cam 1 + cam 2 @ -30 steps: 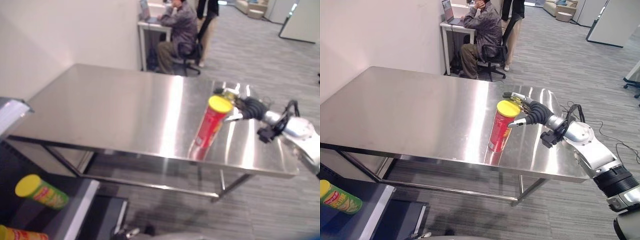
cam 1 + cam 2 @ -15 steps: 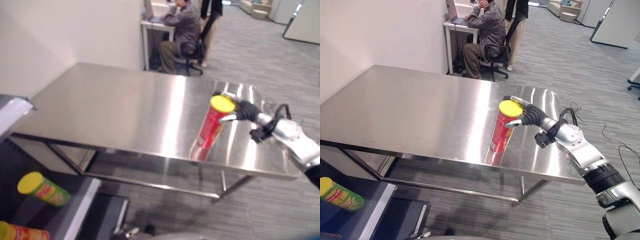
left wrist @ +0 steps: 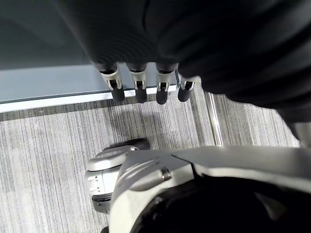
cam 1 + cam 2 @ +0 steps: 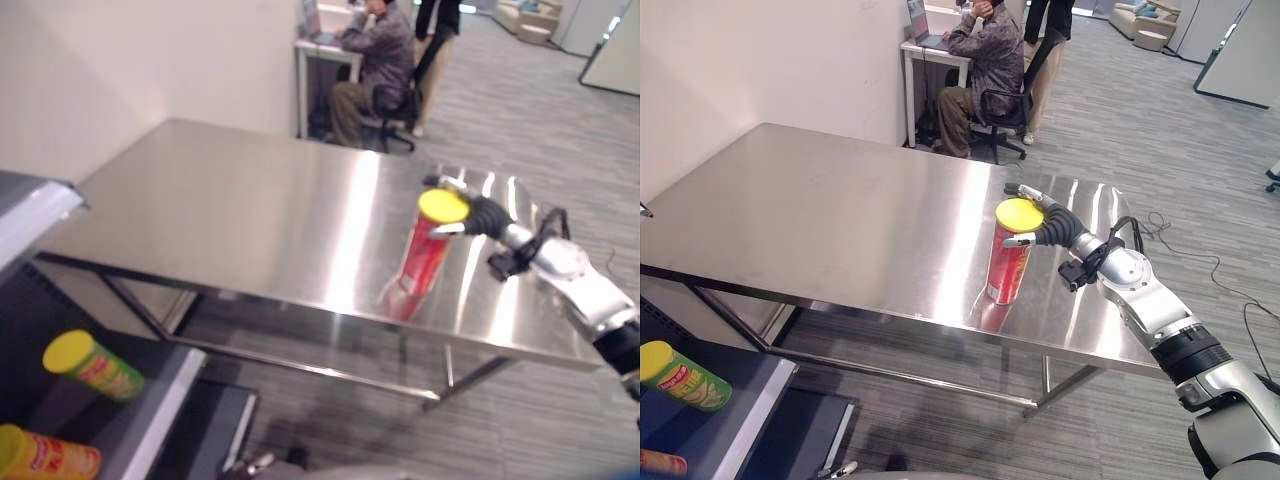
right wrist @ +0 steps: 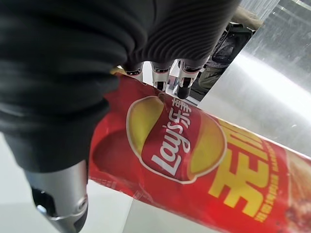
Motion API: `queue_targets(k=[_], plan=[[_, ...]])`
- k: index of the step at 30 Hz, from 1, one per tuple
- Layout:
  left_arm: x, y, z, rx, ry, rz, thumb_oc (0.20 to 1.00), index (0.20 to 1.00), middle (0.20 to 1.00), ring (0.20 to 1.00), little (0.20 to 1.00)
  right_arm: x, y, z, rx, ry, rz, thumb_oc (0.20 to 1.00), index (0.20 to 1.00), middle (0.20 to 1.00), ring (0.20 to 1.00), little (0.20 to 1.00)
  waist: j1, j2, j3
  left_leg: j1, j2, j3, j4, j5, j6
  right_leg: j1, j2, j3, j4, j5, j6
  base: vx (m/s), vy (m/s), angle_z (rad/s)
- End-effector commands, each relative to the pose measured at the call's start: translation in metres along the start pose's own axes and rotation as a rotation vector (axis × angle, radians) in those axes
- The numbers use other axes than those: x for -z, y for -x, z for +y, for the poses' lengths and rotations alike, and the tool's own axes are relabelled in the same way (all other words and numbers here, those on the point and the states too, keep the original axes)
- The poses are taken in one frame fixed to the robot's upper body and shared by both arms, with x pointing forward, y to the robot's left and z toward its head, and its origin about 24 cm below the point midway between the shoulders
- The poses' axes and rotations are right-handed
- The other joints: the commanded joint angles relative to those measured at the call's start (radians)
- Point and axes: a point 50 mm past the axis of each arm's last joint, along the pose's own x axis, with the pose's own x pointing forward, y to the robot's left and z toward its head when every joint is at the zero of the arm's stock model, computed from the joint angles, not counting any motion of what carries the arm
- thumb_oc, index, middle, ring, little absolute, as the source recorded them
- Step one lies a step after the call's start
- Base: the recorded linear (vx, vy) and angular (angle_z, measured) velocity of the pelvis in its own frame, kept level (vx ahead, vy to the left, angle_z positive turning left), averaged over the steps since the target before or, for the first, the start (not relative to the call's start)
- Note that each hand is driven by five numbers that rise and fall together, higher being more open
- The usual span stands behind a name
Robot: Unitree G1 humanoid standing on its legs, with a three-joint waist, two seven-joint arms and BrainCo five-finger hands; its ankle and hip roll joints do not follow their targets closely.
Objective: Put the goods on the table back onto the shelves and tidy them up.
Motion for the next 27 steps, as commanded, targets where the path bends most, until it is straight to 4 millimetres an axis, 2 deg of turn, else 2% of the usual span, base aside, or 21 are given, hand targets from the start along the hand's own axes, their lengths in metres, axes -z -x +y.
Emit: queue_targets(k=[1,7,20,21,22,27], plan=[[0.018,0.003,-0.026,0.079,-0.02,0.072,1.0,1.0,1.0,1.0,1.0,-0.036,-0.013,-0.021,0.056,0.087,-0.123,1.0,1.0,1.0,1.0,1.0,0.061,0.041,-0.023,0.046,0.055,-0.049,0.008,-0.117,-0.025,-0.071,-0.037,0.011,0.027,0.03,0.045,0.0,0.0,0.0],[0.016,0.003,-0.026,0.076,-0.019,0.069,1.0,1.0,1.0,1.0,1.0,-0.036,-0.017,-0.018,0.068,0.09,-0.124,1.0,1.0,1.0,1.0,1.0,0.06,0.043,-0.023,0.048,0.055,-0.049,0.008,-0.118,-0.023,-0.069,-0.037,0.013,0.026,0.03,0.044,0.0,0.0,0.0],[0.013,0.001,-0.023,0.049,-0.003,0.068,1.0,1.0,1.0,1.0,1.0,-0.029,-0.034,0.004,0.021,0.068,-0.106,1.0,1.0,1.0,1.0,1.0,0.066,0.05,-0.024,0.045,0.051,-0.053,0.008,-0.115,-0.022,-0.069,-0.04,0.014,0.023,0.03,0.041,0.0,0.0,0.0],[0.013,0.001,-0.023,0.046,-0.002,0.068,1.0,1.0,1.0,1.0,1.0,-0.029,-0.034,0.004,0.022,0.072,-0.105,0.253,0.253,0.253,0.253,0.253,0.068,0.051,-0.025,0.044,0.05,-0.055,0.008,-0.115,-0.022,-0.068,-0.041,0.014,0.024,0.03,0.041,0.0,0.0,0.0],[0.013,0.001,-0.023,0.047,0.003,0.068,1.0,1.0,1.0,1.0,1.0,-0.028,-0.035,0.005,0.021,0.071,-0.104,0.2,0.2,0.2,0.2,0.2,0.069,0.051,-0.025,0.044,0.049,-0.055,0.008,-0.115,-0.021,-0.069,-0.041,0.014,0.024,0.03,0.04,0.0,0.0,0.0],[0.011,0.001,-0.019,0.027,0.01,0.062,1.0,1.0,1.0,1.0,1.0,-0.03,-0.032,0.003,0.036,0.097,-0.113,0.2,0.2,0.2,0.2,0.2,0.069,0.052,-0.025,0.045,0.047,-0.058,0.008,-0.116,-0.021,-0.068,-0.043,0.012,0.025,0.029,0.041,0.0,0.0,0.0]])
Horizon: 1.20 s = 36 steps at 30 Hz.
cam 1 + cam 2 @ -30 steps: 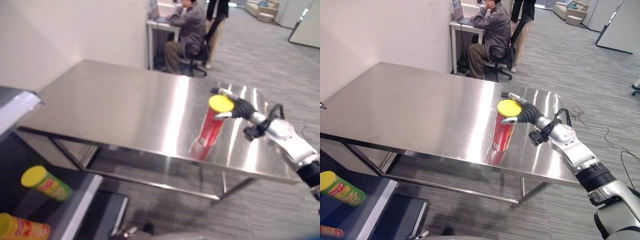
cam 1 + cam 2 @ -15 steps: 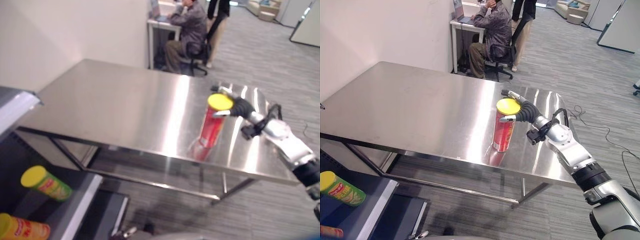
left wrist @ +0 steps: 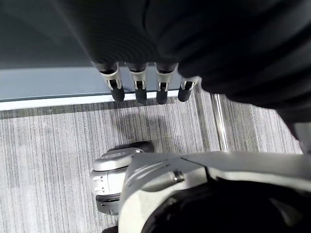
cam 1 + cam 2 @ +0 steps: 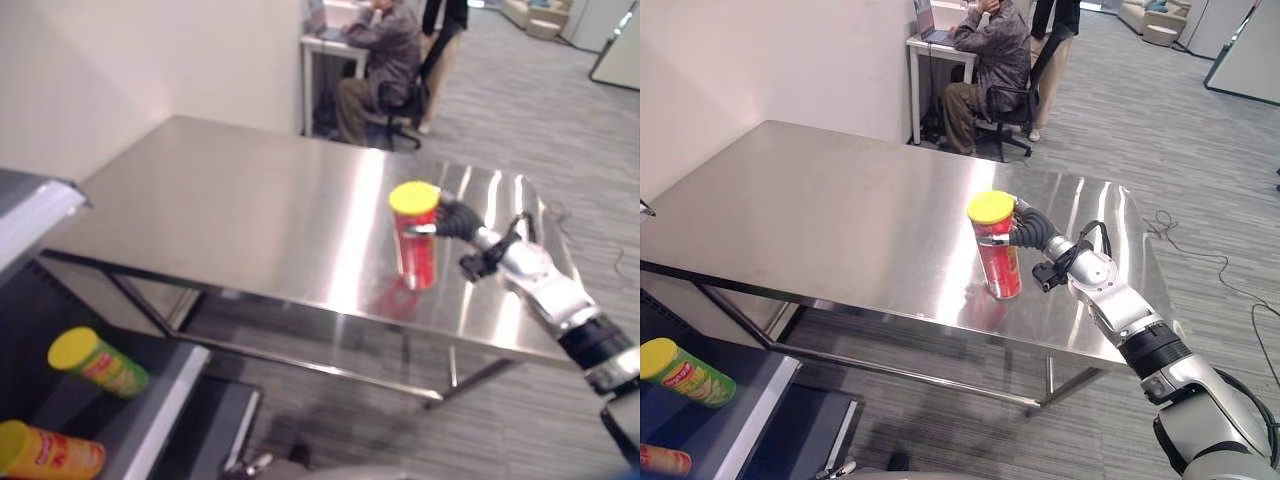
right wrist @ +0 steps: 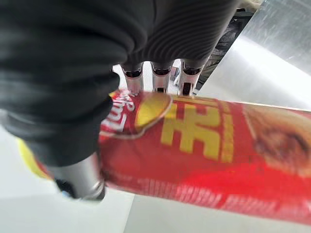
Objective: Put the goods on the table back onto the shelves and tidy them up.
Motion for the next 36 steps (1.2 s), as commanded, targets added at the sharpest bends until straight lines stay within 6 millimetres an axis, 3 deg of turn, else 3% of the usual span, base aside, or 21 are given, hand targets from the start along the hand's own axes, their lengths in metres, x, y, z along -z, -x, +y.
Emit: queue_targets(k=[1,17,24,28,32,34,36], plan=[[0.01,0.001,-0.017,0.043,-0.02,0.049,1.0,1.0,1.0,1.0,1.0,-0.031,-0.009,-0.023,0.057,0.115,-0.096,0.2,0.2,0.2,0.2,0.2,0.053,0.045,-0.029,0.051,0.048,-0.054,0.008,-0.117,-0.021,-0.068,-0.043,0.014,0.02,0.03,0.043,0.0,0.0,0.0],[-0.006,-0.003,-0.002,-0.03,-0.036,0.005,1.0,1.0,1.0,1.0,1.0,-0.025,0.003,-0.041,0.264,0.055,-0.112,0.2,0.2,0.2,0.2,0.2,0.031,0.055,-0.03,0.057,0.049,-0.048,0.008,-0.125,-0.017,-0.07,-0.043,0.03,0.022,0.027,0.041,0.0,0.0,0.0],[-0.009,-0.004,0.006,-0.085,-0.028,0.014,1.0,1.0,1.0,1.0,1.0,-0.028,0.032,-0.053,0.553,0.01,-0.223,0.2,0.2,0.2,0.2,0.2,0.012,0.072,-0.03,0.056,0.047,-0.05,0.008,-0.131,-0.01,-0.078,-0.042,0.039,0.035,0.019,0.039,0.0,0.0,0.0],[-0.015,-0.006,0.01,-0.119,-0.055,0.004,1.0,1.0,1.0,1.0,1.0,-0.041,0.045,-0.04,0.713,-0.046,-0.371,0.2,0.2,0.2,0.2,0.2,0.001,0.087,-0.022,0.045,0.037,-0.056,0.008,-0.125,0.004,-0.121,-0.043,0.055,0.082,0.02,0.04,-0.02,0.015,-0.04],[-0.018,-0.006,0.01,-0.133,-0.043,0.0,1.0,1.0,1.0,1.0,1.0,-0.051,0.036,-0.023,0.712,-0.1,-0.433,0.2,0.2,0.2,0.2,0.2,0.005,0.106,0.005,0.046,0.044,-0.025,0.008,-0.131,0.012,-0.2,-0.035,0.035,0.18,0.021,0.056,-0.09,0.004,-0.42],[-0.023,-0.007,0.015,-0.158,-0.029,-0.015,1.0,1.0,1.0,1.0,1.0,-0.059,0.04,-0.013,0.704,-0.109,-0.485,0.2,0.2,0.2,0.2,0.2,-0.017,0.122,0.027,0.033,0.051,-0.017,0.008,-0.119,0.012,-0.246,-0.015,0.096,0.262,0.007,0.076,-0.1,-0.057,-0.51],[-0.021,-0.006,0.025,-0.198,0.0,0.002,1.0,1.0,1.0,1.0,1.0,-0.064,0.042,-0.01,0.701,-0.129,-0.514,0.2,0.2,0.2,0.2,0.2,-0.02,0.133,0.023,0.024,0.06,-0.021,0.008,-0.114,0.006,-0.252,-0.038,0.141,0.289,-0.006,0.074,-0.01,-0.142,-0.03]])
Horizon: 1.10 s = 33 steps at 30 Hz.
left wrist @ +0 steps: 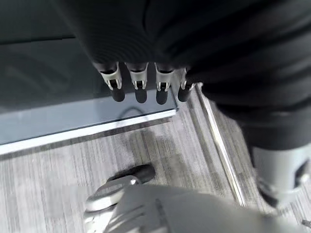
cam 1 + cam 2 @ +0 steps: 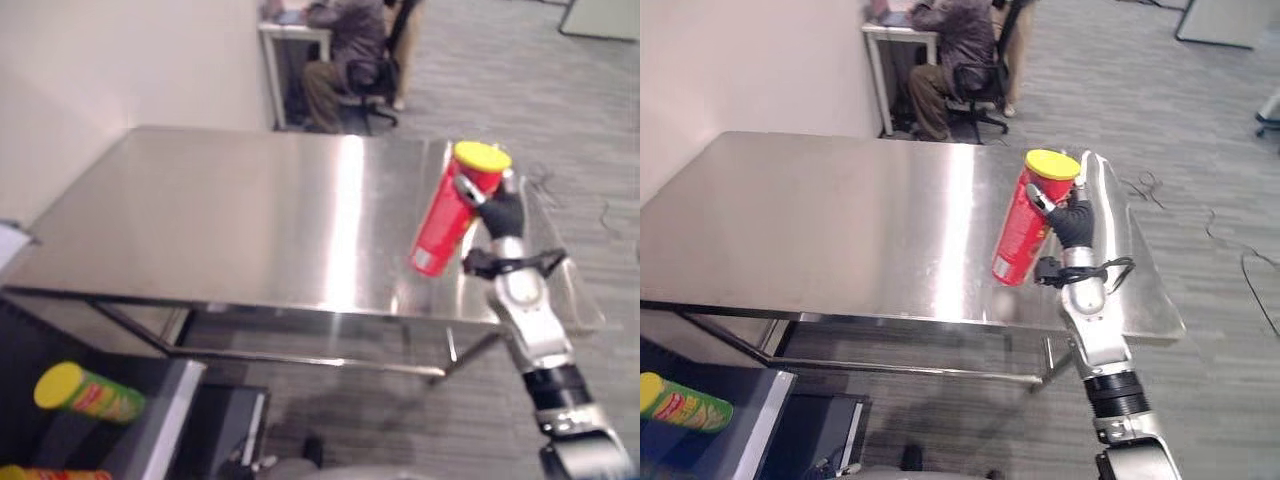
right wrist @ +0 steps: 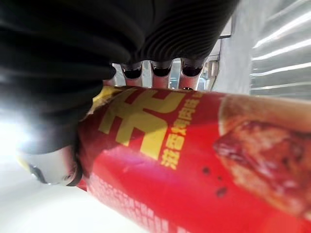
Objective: Put the goods on the table back onto the shelves and tidy them up.
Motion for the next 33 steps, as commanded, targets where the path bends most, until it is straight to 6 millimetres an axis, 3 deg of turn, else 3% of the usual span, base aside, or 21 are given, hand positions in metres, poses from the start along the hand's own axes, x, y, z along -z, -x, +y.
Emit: queue_targets(k=[1,2,3,5,6,8,9,10,11,12,16,18,19,21,23,24,26,29,30,31,33], plan=[[0.011,-0.001,0.025,-0.102,-0.017,0.062,1.0,1.0,1.0,1.0,1.0,-0.057,-0.009,-0.007,0.036,-0.019,-0.303,0.2,0.2,0.2,0.2,0.2,0.033,0.017,-0.042,0.032,0.023,-0.118,0.005,-0.115,-0.02,-0.085,-0.08,0.054,0.101,0.02,0.045,0.01,-0.136,0.05],[0.011,-0.001,0.025,-0.103,-0.017,0.062,1.0,1.0,1.0,1.0,1.0,-0.057,-0.008,-0.007,0.036,-0.019,-0.303,0.2,0.2,0.2,0.2,0.2,0.033,0.016,-0.041,0.033,0.023,-0.118,0.005,-0.116,-0.02,-0.084,-0.08,0.054,0.103,0.018,0.045,0.08,-0.286,0.06],[0.011,-0.001,0.031,-0.14,0.031,0.064,1.0,1.0,1.0,1.0,1.0,-0.057,-0.004,-0.01,0.056,0.004,-0.302,0.2,0.2,0.2,0.2,0.2,0.032,0.015,-0.046,0.026,0.032,-0.156,0.005,-0.113,-0.035,-0.066,-0.113,0.122,0.114,0.046,0.041,0.06,-0.196,0.09],[0.013,0.0,0.033,-0.152,0.045,0.064,1.0,1.0,1.0,1.0,1.0,-0.056,-0.003,-0.011,0.062,0.034,-0.297,0.2,0.2,0.2,0.2,0.2,0.031,0.011,-0.048,0.025,0.036,-0.172,0.005,-0.111,-0.042,-0.062,-0.123,0.165,0.126,0.059,0.045,0.09,-0.305,0.31],[0.014,0.001,0.037,-0.173,0.081,0.05,1.0,1.0,1.0,1.0,1.0,-0.056,0.002,-0.017,0.086,0.09,-0.306,0.2,0.2,0.2,0.2,0.2,0.036,0.001,-0.048,0.012,0.054,-0.207,0.005,-0.102,-0.061,-0.044,-0.099,0.256,0.11,-0.005,0.054,0.09,-0.317,0.38],[0.015,0.001,0.045,-0.216,0.135,0.066,1.0,1.0,1.0,1.0,1.0,-0.059,0.009,-0.019,0.1,0.083,-0.318,0.2,0.2,0.2,0.2,0.2,0.041,-0.013,-0.041,-0.01,0.075,-0.242,0.005,-0.073,-0.081,-0.051,-0.053,0.299,0.108,-0.076,0.046,0.02,-0.366,0.67],[0.015,0.001,0.046,-0.217,0.135,0.066,1.0,1.0,1.0,1.0,1.0,-0.059,0.009,-0.019,0.1,0.082,-0.318,0.2,0.2,0.2,0.2,0.2,0.039,-0.014,-0.042,-0.011,0.075,-0.245,0.005,-0.073,-0.081,-0.053,-0.053,0.297,0.109,-0.078,0.045,-0.04,-0.611,0.85],[0.013,0.001,0.053,-0.267,0.209,0.077,1.0,1.0,1.0,1.0,1.0,-0.063,0.012,-0.02,0.104,0.091,-0.343,0.2,0.2,0.2,0.2,0.2,0.041,-0.02,-0.026,-0.054,0.117,-0.279,0.005,-0.021,-0.099,-0.049,-0.014,0.268,0.089,-0.13,0.02,-0.03,-0.364,0.61],[0.013,0.0,0.053,-0.267,0.21,0.076,1.0,1.0,1.0,1.0,1.0,-0.063,0.012,-0.02,0.104,0.092,-0.344,0.2,0.2,0.2,0.2,0.2,0.033,-0.017,-0.027,-0.06,0.119,-0.289,0.005,-0.02,-0.102,-0.051,-0.011,0.259,0.092,-0.131,0.018,-0.15,-0.706,0.76],[0.005,-0.001,0.057,-0.294,0.26,0.061,1.0,1.0,1.0,1.0,1.0,-0.07,0.014,-0.023,0.104,0.116,-0.383,0.2,0.2,0.2,0.2,0.2,0.028,-0.003,-0.003,-0.129,0.154,-0.308,0.005,0.038,-0.129,-0.063,0.043,0.216,0.091,-0.155,-0.014,-0.12,-0.359,0.71],[-0.005,-0.004,0.054,-0.295,0.283,0.033,1.0,1.0,1.0,1.0,1.0,-0.075,0.014,-0.027,0.12,0.145,-0.405,0.2,0.2,0.2,0.2,0.2,0.011,0.016,0.011,-0.216,0.137,-0.294,0.005,0.067,-0.133,-0.089,0.071,0.148,0.093,-0.153,-0.034,-0.19,-0.276,0.53],[0.002,-0.003,0.04,-0.272,0.288,0.058,1.0,1.0,1.0,1.0,1.0,-0.067,0.025,-0.037,0.135,0.181,-0.36,0.2,0.2,0.2,0.2,0.2,-0.003,0.012,0.002,-0.2,0.098,-0.036,0.005,0.043,-0.107,-0.079,0.033,0.018,0.004,-0.083,-0.035,-0.2,-0.266,0.59],[0.002,-0.003,0.04,-0.272,0.288,0.058,1.0,1.0,1.0,1.0,1.0,-0.067,0.025,-0.037,0.135,0.181,-0.36,0.2,0.2,0.2,0.2,0.2,-0.002,0.012,0.002,-0.2,0.099,-0.035,0.005,0.043,-0.107,-0.079,0.034,0.018,0.003,-0.082,-0.035,-0.15,-0.215,0.96],[0.006,-0.002,0.034,-0.267,0.33,0.076,1.0,1.0,1.0,1.0,1.0,-0.064,0.034,-0.041,0.113,0.239,-0.335,0.2,0.2,0.2,0.2,0.2,-0.021,0.022,-0.023,-0.1,0.104,0.048,0.007,0.03,-0.105,-0.066,0.006,-0.052,-0.079,-0.03,-0.033,-0.14,-0.164,0.97],[0.006,-0.002,0.034,-0.267,0.331,0.076,1.0,1.0,1.0,1.0,1.0,-0.064,0.034,-0.041,0.113,0.239,-0.335,0.2,0.2,0.2,0.2,0.2,-0.022,0.024,-0.023,-0.101,0.106,0.046,0.005,0.033,-0.105,-0.065,0.007,-0.054,-0.084,-0.025,-0.034,-0.12,-0.118,0.58],[0.01,-0.001,0.02,-0.217,0.31,0.098,1.0,1.0,1.0,1.0,1.0,-0.059,0.041,-0.044,0.097,0.242,-0.301,0.2,0.2,0.2,0.2,0.2,-0.05,0.039,-0.055,0.014,0.126,0.123,0.031,-0.012,-0.106,-0.066,0.008,-0.129,-0.15,0.004,-0.032,-0.23,-0.205,0.82],[0.01,-0.001,0.015,-0.198,0.286,0.096,1.0,1.0,1.0,1.0,1.0,-0.057,0.043,-0.044,0.087,0.242,-0.291,0.2,0.2,0.2,0.2,0.2,-0.063,0.048,-0.063,0.056,0.143,0.142,0.043,-0.018,-0.113,-0.052,0.014,-0.16,-0.183,0.018,-0.029,-0.18,-0.143,1.25],[-0.012,-0.005,0.005,-0.137,0.215,0.015,1.0,1.0,1.0,1.0,1.0,-0.049,0.047,-0.04,0.038,0.195,-0.244,0.2,0.2,0.2,0.2,0.2,-0.09,0.076,-0.095,0.176,0.199,0.24,0.092,0.024,-0.147,-0.084,0.022,-0.274,-0.194,0.046,-0.019,-0.24,-0.076,0.48],[-0.012,-0.005,0.005,-0.137,0.215,0.015,1.0,1.0,1.0,1.0,1.0,-0.049,0.046,-0.04,0.038,0.195,-0.245,0.2,0.2,0.2,0.2,0.2,-0.092,0.076,-0.096,0.174,0.199,0.238,0.09,0.028,-0.148,-0.086,0.021,-0.276,-0.196,0.049,-0.02,-0.54,-0.126,0.51],[0.001,0.005,-0.033,-0.056,0.14,-0.003,1.0,1.0,1.0,1.0,1.0,-0.046,0.05,-0.051,0.09,0.225,-0.238,0.2,0.2,0.2,0.2,0.2,-0.068,0.074,-0.082,0.196,0.22,0.227,0.136,0.066,-0.159,-0.113,0.004,-0.357,-0.187,0.064,-0.018,-0.36,-0.083,0.63],[0.005,0.007,-0.042,-0.024,0.104,0.01,1.0,1.0,1.0,1.0,1.0,-0.041,0.048,-0.052,0.11,0.211,-0.22,0.2,0.2,0.2,0.2,0.2,-0.07,0.073,-0.087,0.206,0.222,0.213,0.156,0.085,-0.166,-0.132,0.0,-0.39,-0.188,0.074,-0.021,-0.41,-0.118,1.07]])
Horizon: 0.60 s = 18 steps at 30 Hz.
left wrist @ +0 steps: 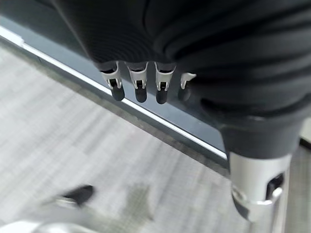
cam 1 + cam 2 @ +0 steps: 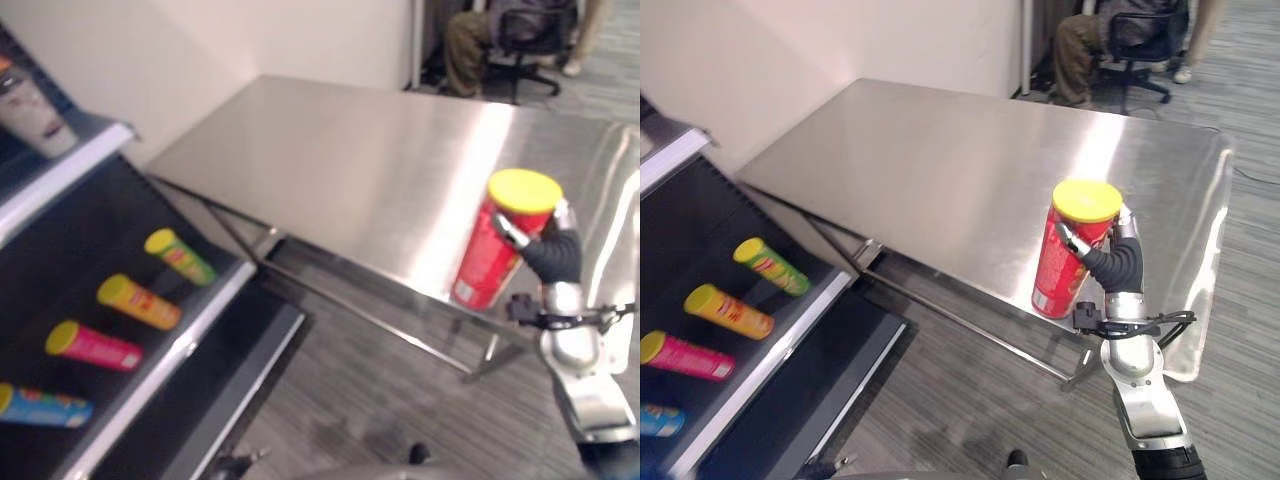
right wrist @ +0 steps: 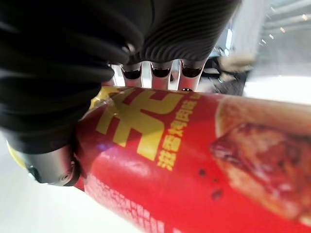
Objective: Put the goods on the table back onto the shelves and tidy them up.
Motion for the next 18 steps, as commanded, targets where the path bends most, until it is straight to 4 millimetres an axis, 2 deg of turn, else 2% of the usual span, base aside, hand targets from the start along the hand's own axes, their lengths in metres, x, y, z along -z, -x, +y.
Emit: queue_targets(k=[1,2,3,4,5,6,7,8,9,10,11,12,13,14,15,16,17,18], plan=[[0.038,0.01,0.003,0.027,-0.146,0.113,1.0,1.0,1.0,1.0,1.0,-0.02,-0.021,-0.007,0.11,-0.092,-0.142,0.2,0.2,0.2,0.2,0.2,0.021,-0.029,-0.069,0.126,0.069,0.012,0.053,-0.02,-0.056,0.065,0.032,-0.091,-0.472,0.173,0.116,-0.47,-0.133,1.15],[0.037,0.01,0.001,0.045,-0.158,0.1,1.0,1.0,1.0,1.0,1.0,-0.017,-0.02,-0.007,0.109,-0.098,-0.129,0.2,0.2,0.2,0.2,0.2,0.021,-0.024,-0.07,0.148,0.063,-0.01,0.079,-0.017,-0.063,0.047,0.027,-0.117,-0.467,0.185,0.116,-0.65,-0.157,1.0],[0.035,0.01,0.001,0.058,-0.17,0.081,1.0,1.0,1.0,1.0,1.0,-0.015,-0.021,-0.006,0.101,-0.076,-0.118,0.2,0.2,0.2,0.2,0.2,0.01,-0.019,-0.072,0.182,0.028,-0.068,0.13,-0.038,-0.063,0.014,0.025,-0.154,-0.467,0.207,0.113,-0.48,-0.114,0.8],[0.035,0.01,0.001,0.058,-0.17,0.081,1.0,1.0,1.0,1.0,1.0,-0.015,-0.021,-0.006,0.101,-0.076,-0.118,0.2,0.2,0.2,0.2,0.2,0.007,-0.018,-0.072,0.18,0.029,-0.071,0.133,-0.04,-0.063,0.015,0.025,-0.157,-0.467,0.206,0.114,-0.69,-0.122,0.73],[0.033,0.011,-0.001,0.072,-0.173,0.063,1.0,1.0,1.0,1.0,1.0,-0.013,-0.022,-0.007,0.102,-0.046,-0.113,0.2,0.2,0.2,0.2,0.2,-0.012,-0.014,-0.068,0.221,0.0,-0.088,0.142,-0.08,-0.055,-0.02,0.016,-0.201,-0.463,0.229,0.115,-0.55,-0.073,0.45],[0.03,0.01,-0.003,0.08,-0.177,0.05,1.0,1.0,1.0,1.0,1.0,-0.012,-0.022,-0.009,0.111,-0.041,-0.106,0.2,0.2,0.2,0.2,0.2,-0.021,-0.004,-0.063,0.249,-0.001,-0.082,0.137,-0.123,-0.055,-0.034,0.023,-0.211,-0.464,0.226,0.124,-0.55,-0.072,0.71],[0.03,0.01,-0.003,0.081,-0.177,0.049,1.0,1.0,1.0,1.0,1.0,-0.012,-0.022,-0.009,0.111,-0.041,-0.106,0.2,0.2,0.2,0.2,0.2,-0.021,-0.003,-0.063,0.25,0.0,-0.082,0.137,-0.123,-0.055,-0.033,0.024,-0.212,-0.464,0.226,0.124,-0.43,-0.062,0.75],[0.023,0.009,-0.007,0.108,-0.186,0.023,1.0,1.0,1.0,1.0,1.0,-0.01,-0.019,-0.012,0.101,-0.031,-0.093,0.2,0.2,0.2,0.2,0.2,-0.047,-0.001,-0.057,0.267,-0.014,-0.026,0.109,-0.231,-0.042,-0.063,0.003,-0.234,-0.447,0.231,0.13,-0.71,-0.011,0.59],[0.015,0.006,-0.005,0.105,-0.174,0.012,1.0,1.0,1.0,1.0,1.0,-0.007,-0.013,-0.015,0.106,-0.03,-0.065,0.2,0.2,0.2,0.2,0.2,-0.051,-0.018,-0.015,0.232,-0.068,-0.017,0.08,-0.446,0.018,-0.123,-0.064,-0.234,-0.428,0.288,0.166,-0.95,0.001,0.87],[0.016,0.006,-0.002,0.098,-0.157,0.019,1.0,1.0,1.0,1.0,1.0,-0.002,-0.01,-0.014,0.103,-0.028,-0.037,0.2,0.2,0.2,0.2,0.2,-0.044,-0.041,0.012,0.204,-0.111,-0.042,0.061,-0.528,0.055,-0.149,-0.09,-0.226,-0.424,0.307,0.184,-0.86,0.009,1.01],[0.016,0.005,0.003,0.078,-0.128,0.023,1.0,1.0,1.0,1.0,1.0,0.001,-0.004,-0.012,0.087,-0.039,-0.015,0.2,0.2,0.2,0.2,0.2,-0.032,-0.057,0.037,0.194,-0.149,-0.073,0.031,-0.545,0.072,-0.161,-0.088,-0.217,-0.436,0.317,0.195,-0.4,-0.005,1.05],[0.017,0.005,0.004,0.076,-0.129,0.023,1.0,1.0,1.0,1.0,1.0,0.001,-0.004,-0.012,0.087,-0.042,-0.014,0.2,0.2,0.2,0.2,0.2,-0.033,-0.062,0.04,0.198,-0.154,-0.074,0.029,-0.543,0.075,-0.158,-0.091,-0.216,-0.438,0.32,0.196,-0.44,-0.035,0.64],[0.029,0.007,0.01,0.05,-0.103,0.079,1.0,1.0,1.0,1.0,1.0,0.016,0.009,-0.009,0.094,-0.06,0.075,0.2,0.2,0.2,0.2,0.2,-0.023,-0.104,0.078,0.212,-0.215,-0.112,-0.025,-0.527,0.091,-0.149,-0.087,-0.17,-0.467,0.333,0.218,-0.47,-0.022,0.4],[0.038,0.009,0.012,0.04,-0.074,0.111,1.0,1.0,1.0,1.0,1.0,0.024,0.014,-0.008,0.096,-0.065,0.12,0.2,0.2,0.2,0.2,0.2,-0.024,-0.113,0.095,0.206,-0.22,-0.111,-0.036,-0.51,0.091,-0.158,-0.089,-0.131,-0.462,0.332,0.226,-0.76,-0.05,0.46],[0.048,0.013,0.012,0.03,-0.026,0.159,1.0,1.0,1.0,1.0,1.0,0.027,0.017,-0.009,0.1,-0.059,0.139,0.2,0.2,0.2,0.2,0.2,-0.031,-0.127,0.11,0.18,-0.231,-0.121,-0.042,-0.477,0.095,-0.173,-0.094,-0.064,-0.409,0.314,0.214,-0.48,-0.032,0.4],[0.048,0.013,0.012,0.03,-0.026,0.159,1.0,1.0,1.0,1.0,1.0,0.027,0.017,-0.009,0.1,-0.06,0.139,0.2,0.2,0.2,0.2,0.2,-0.031,-0.127,0.11,0.179,-0.231,-0.121,-0.042,-0.477,0.095,-0.174,-0.094,-0.063,-0.408,0.313,0.214,-0.48,-0.017,0.59],[0.056,0.015,0.014,0.014,0.012,0.187,1.0,1.0,1.0,1.0,1.0,0.028,0.018,-0.01,0.098,-0.045,0.145,0.2,0.2,0.2,0.2,0.2,-0.03,-0.117,0.119,0.156,-0.229,-0.133,-0.04,-0.463,0.105,-0.165,-0.08,0.003,-0.365,0.296,0.203,-0.51,0.014,0.35],[0.07,0.021,0.017,-0.007,0.028,0.244,1.0,1.0,1.0,1.0,1.0,0.027,0.019,-0.018,0.127,-0.004,0.133,0.2,0.2,0.2,0.2,0.2,-0.028,-0.106,0.121,0.092,-0.231,-0.176,-0.019,-0.439,0.121,-0.112,-0.054,0.127,-0.261,0.237,0.173,-0.65,0.032,0.57]])
